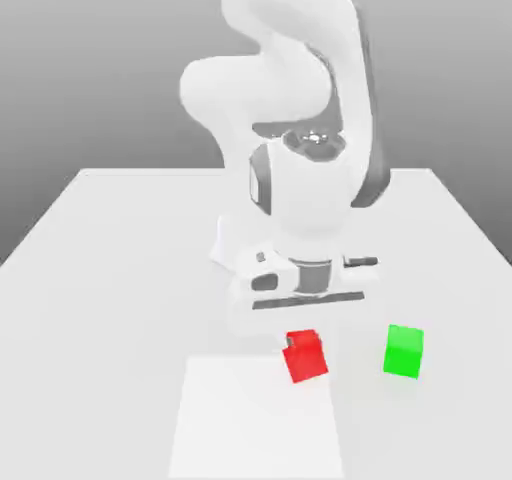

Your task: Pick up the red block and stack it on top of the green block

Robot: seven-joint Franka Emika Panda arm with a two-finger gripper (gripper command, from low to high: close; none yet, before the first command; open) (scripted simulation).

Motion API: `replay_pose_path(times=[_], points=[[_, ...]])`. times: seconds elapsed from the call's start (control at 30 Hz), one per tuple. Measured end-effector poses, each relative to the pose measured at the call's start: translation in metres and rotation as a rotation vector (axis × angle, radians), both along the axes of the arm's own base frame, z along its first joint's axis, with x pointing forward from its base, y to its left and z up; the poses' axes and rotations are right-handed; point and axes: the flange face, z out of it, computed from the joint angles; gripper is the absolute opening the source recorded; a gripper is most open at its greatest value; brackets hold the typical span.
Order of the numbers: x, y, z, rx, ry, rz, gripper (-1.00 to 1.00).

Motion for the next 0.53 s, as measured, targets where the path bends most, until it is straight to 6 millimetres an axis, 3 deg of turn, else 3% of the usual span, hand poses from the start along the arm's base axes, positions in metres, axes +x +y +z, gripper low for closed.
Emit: replay_pose_path(times=[0.13, 0.27, 0.33, 0.47, 0.5, 0.53], points=[[-0.012, 0.068, 0.023, 0.003, 0.000, 0.300, -1.00], [-0.039, 0.138, 0.038, 0.001, 0.000, 0.631, -1.00], [-0.044, 0.150, 0.027, -0.002, 0.000, 0.684, -1.00], [-0.046, 0.153, -0.009, -0.002, 0.000, 0.701, -1.00], [-0.047, 0.153, -0.017, -0.001, 0.000, 0.702, 1.00], [-0.047, 0.153, -0.017, -0.001, 0.000, 0.702, 1.00]])
